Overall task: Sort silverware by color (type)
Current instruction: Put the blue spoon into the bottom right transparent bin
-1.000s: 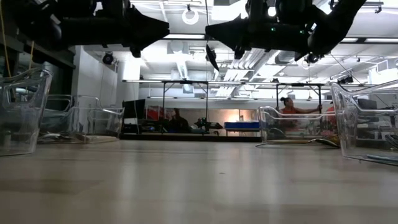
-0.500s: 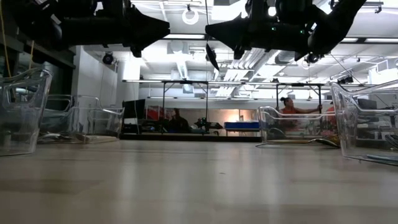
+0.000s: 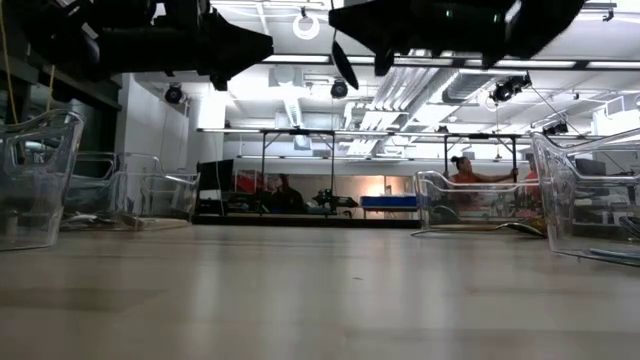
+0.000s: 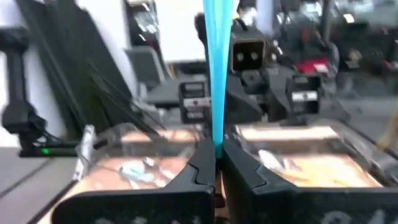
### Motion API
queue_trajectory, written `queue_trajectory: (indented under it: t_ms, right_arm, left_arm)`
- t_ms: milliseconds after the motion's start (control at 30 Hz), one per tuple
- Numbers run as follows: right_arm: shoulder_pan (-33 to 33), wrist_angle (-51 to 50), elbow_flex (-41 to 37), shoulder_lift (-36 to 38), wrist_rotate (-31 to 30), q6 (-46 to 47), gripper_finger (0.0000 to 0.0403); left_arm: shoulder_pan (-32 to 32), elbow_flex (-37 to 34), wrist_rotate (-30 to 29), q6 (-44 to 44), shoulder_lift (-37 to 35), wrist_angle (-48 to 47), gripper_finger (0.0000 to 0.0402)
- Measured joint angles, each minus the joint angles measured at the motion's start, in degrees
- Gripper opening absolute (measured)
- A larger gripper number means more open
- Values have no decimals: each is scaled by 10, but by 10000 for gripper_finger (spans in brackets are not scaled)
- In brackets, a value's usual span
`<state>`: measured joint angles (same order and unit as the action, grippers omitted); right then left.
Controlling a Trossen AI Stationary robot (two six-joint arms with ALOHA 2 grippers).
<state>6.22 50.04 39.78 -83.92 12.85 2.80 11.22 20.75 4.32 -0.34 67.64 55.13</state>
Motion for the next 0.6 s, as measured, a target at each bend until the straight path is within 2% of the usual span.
queue_trajectory:
  t_ms: [267,433,600]
  right_arm:
    - [-98,-379,132,60,-158,2,0]
    - [-160,-687,243,58,-210,133,0]
    - [-241,-897,318,57,-188,293,0]
  left_arm:
    - [0,0,0,0,0,0,106]
    - [0,0,0,0,0,-16,106]
    - [0,0,0,0,0,-20,106]
